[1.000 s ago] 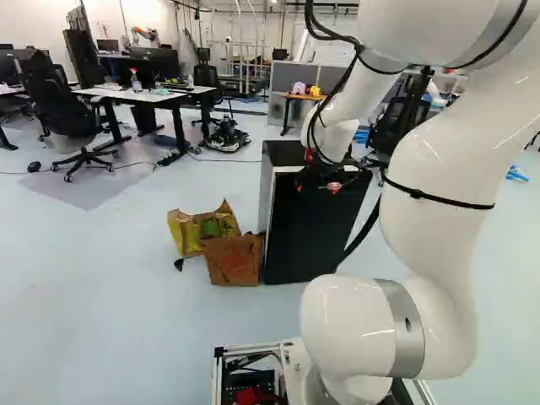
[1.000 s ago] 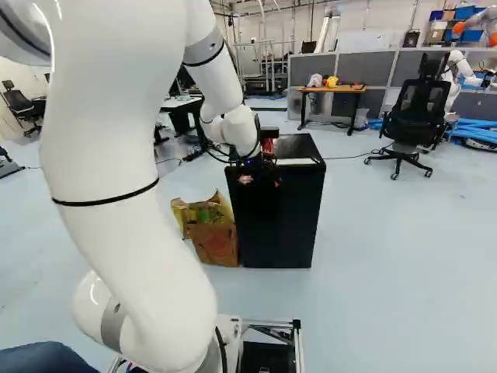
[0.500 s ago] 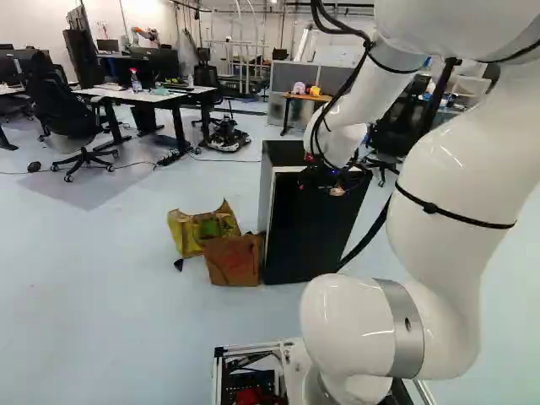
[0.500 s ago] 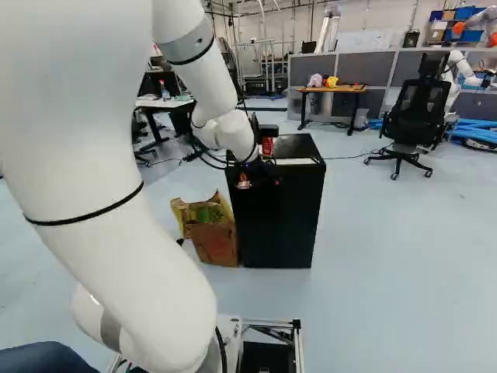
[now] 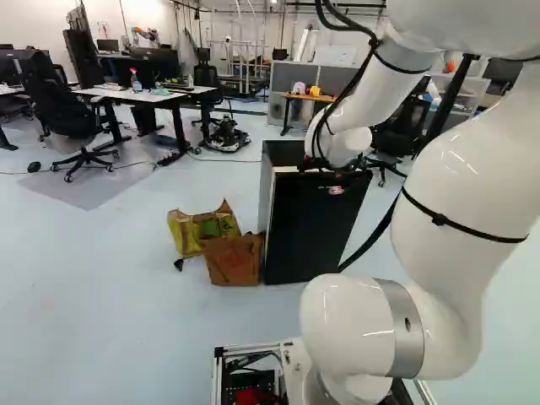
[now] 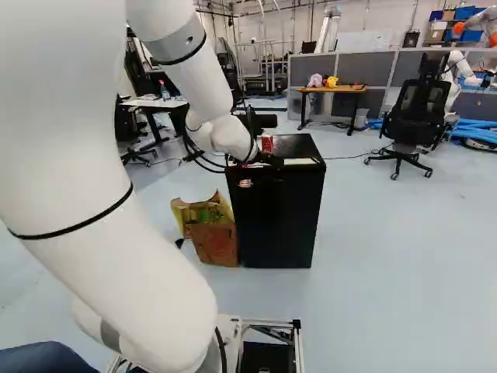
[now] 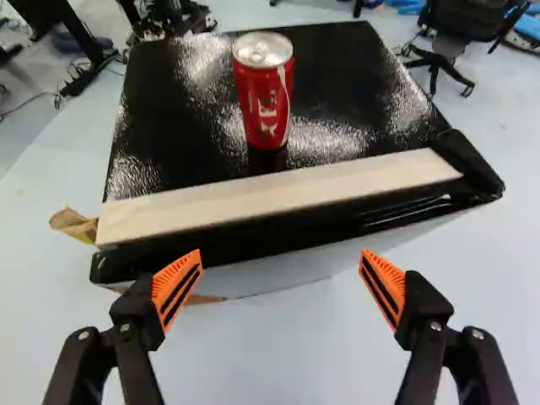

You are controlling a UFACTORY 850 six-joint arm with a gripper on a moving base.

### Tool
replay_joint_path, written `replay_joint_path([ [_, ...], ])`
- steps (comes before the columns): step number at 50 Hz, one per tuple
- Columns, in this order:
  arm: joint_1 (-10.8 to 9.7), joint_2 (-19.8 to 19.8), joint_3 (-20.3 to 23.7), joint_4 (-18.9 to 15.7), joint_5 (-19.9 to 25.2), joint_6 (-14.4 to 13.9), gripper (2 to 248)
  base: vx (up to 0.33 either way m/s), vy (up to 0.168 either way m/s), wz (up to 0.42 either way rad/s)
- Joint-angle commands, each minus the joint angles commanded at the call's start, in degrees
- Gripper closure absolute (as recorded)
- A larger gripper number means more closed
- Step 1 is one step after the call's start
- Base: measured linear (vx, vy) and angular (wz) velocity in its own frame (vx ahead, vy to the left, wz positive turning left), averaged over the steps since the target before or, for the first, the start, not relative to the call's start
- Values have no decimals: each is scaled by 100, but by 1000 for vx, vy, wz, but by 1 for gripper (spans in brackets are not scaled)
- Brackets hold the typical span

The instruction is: Grab a drink from the fridge

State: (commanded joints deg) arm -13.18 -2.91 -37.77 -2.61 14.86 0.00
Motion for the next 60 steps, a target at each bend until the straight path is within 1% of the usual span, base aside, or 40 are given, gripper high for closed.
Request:
replay_joint_path([
  [12,0,-26,-3,0,725,0,3,0,0,0],
  [40,0,-394,-23,0,2368,0,3,0,0,0],
  [51,1,-537,-26,0,2895,0,3,0,0,0],
  [60,20,-687,-66,0,3218,0,3,0,0,0],
])
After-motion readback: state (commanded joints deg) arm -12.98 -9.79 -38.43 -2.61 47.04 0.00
